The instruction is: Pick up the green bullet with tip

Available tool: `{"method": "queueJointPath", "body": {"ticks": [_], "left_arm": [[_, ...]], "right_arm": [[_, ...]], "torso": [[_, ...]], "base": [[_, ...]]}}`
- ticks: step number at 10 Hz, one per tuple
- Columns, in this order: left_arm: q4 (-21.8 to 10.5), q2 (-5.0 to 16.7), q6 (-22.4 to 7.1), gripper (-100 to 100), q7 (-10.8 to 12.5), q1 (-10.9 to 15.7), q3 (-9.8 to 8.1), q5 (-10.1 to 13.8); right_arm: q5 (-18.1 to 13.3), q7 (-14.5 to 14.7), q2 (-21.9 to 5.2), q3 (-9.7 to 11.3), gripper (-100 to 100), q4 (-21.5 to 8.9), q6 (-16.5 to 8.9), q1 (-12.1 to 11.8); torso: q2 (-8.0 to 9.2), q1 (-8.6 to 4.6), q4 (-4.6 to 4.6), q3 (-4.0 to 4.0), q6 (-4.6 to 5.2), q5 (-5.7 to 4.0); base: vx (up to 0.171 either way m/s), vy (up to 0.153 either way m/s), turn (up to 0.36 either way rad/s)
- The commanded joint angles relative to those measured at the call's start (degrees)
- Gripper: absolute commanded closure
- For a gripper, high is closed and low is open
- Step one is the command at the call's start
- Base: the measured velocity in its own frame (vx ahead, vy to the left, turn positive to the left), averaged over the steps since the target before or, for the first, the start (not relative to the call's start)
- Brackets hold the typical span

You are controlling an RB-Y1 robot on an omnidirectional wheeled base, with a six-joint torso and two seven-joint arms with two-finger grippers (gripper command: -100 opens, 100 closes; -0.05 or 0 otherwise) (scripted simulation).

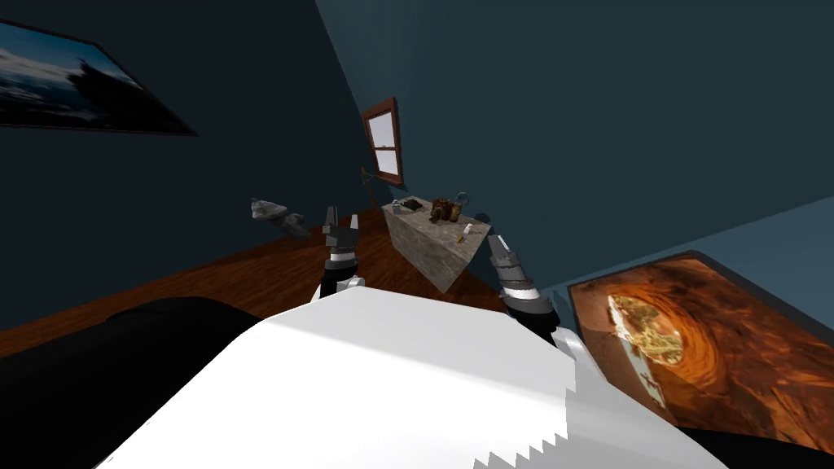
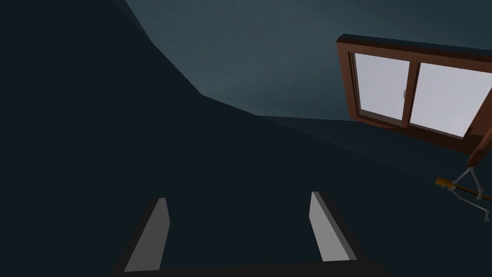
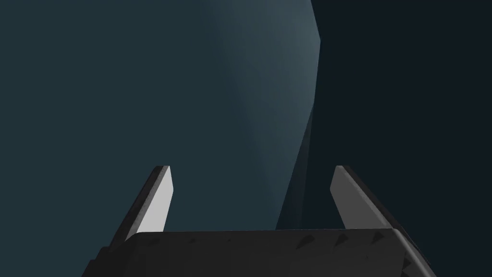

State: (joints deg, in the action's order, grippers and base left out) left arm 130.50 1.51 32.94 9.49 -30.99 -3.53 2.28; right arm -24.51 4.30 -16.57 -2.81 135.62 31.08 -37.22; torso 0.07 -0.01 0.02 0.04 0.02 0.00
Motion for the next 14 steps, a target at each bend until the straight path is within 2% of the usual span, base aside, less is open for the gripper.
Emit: {"method": "queueJointPath", "body": {"ticks": [1,2,3,4,5,7,8,9,10,11,12,13,14], "left_arm": [[0.0,0.0,0.0,0,0.0,0.0,0.0,0.0],[0.0,0.0,0.0,0,0.0,0.01,0.0,0.0],[0.0,0.0,0.0,0,0.0,0.0,0.0,0.0],[0.0,0.0,0.0,0,0.0,0.01,0.0,0.0],[0.0,0.0,0.0,0,0.0,0.0,0.0,0.0],[0.0,0.0,0.0,0,0.0,0.0,0.0,0.0],[0.0,0.0,0.0,0,0.0,-0.01,-0.01,0.0],[0.0,0.0,0.0,0,0.0,0.01,0.0,0.0],[0.0,0.0,0.0,0,0.0,-0.01,0.0,0.0],[0.0,0.0,0.0,0,0.0,0.0,0.0,0.0],[0.0,0.0,0.0,0,0.0,-0.01,-0.01,0.0],[0.0,0.0,0.0,0,0.0,-0.01,-0.01,0.0],[0.0,0.0,0.0,0,0.0,0.0,0.0,0.0]], "right_arm": [[-2.86,-0.42,-2.13,-1.22,-100,0.26,0.54,-1.31],[-4.61,-0.42,-2.13,-1.22,-100,0.26,0.54,-1.31],[-6.37,-0.74,-4.01,-2.25,-100,0.44,1.04,-2.45],[-8.18,-0.74,-4.01,-2.25,-100,0.44,1.04,-2.45],[-9.97,-1.04,-5.91,-3.32,-100,0.6,1.6,-3.62],[-12.26,-1.04,-5.91,-3.32,-100,0.6,1.6,-3.62],[-14.56,-1.32,-7.83,-4.4,-100,0.73,2.21,-4.81],[-16.21,-1.32,-7.83,-4.4,-100,0.73,2.21,-4.81],[-18.01,-1.59,-9.75,-5.5,-100,0.83,2.87,-6.02],[-19.77,-1.59,-9.75,-5.5,-100,0.83,2.87,-6.02],[-20.26,-1.59,-9.75,-5.5,-100,0.83,2.87,-6.02],[-22.55,-1.83,-11.66,-6.6,-100,0.88,3.58,-7.22],[-24.0,-1.83,-11.66,-6.6,-100,0.88,3.58,-7.22]], "torso": [[0.0,0.0,0.0,0.0,0.0,0.0],[0.01,-0.01,0.0,0.01,-0.03,0.0],[0.0,-0.01,0.0,0.0,0.01,0.0],[0.0,0.01,0.0,0.0,-0.03,0.0],[-0.02,-0.01,0.0,-0.01,0.01,0.0],[-0.03,-0.02,-0.01,-0.02,0.01,-0.01],[-0.04,-0.03,-0.01,-0.02,0.02,-0.01],[-0.04,-0.01,-0.01,-0.03,-0.03,0.0],[-0.05,-0.03,-0.01,-0.03,0.01,-0.01],[-0.05,-0.03,-0.01,-0.03,-0.02,-0.01],[-0.06,-0.05,-0.01,-0.03,0.03,-0.01],[-0.06,-0.04,-0.01,-0.03,0.04,-0.01],[-0.07,-0.03,-0.01,-0.04,-0.02,-0.01]], "base": [[-0.021,0.007,0.252],[-0.015,0.003,0.138],[-0.015,0.011,0.276],[-0.011,0.003,0.117],[-0.01,0.009,0.229],[-0.004,0.001,0.074],[-0.005,0.009,0.273],[-0.004,-0.001,0.163],[-0.004,0.004,0.283],[-0.003,-0.004,0.129],[-0.001,-0.003,-0.033],[0.0,0.006,0.231],[0.001,-0.003,0.19]]}}
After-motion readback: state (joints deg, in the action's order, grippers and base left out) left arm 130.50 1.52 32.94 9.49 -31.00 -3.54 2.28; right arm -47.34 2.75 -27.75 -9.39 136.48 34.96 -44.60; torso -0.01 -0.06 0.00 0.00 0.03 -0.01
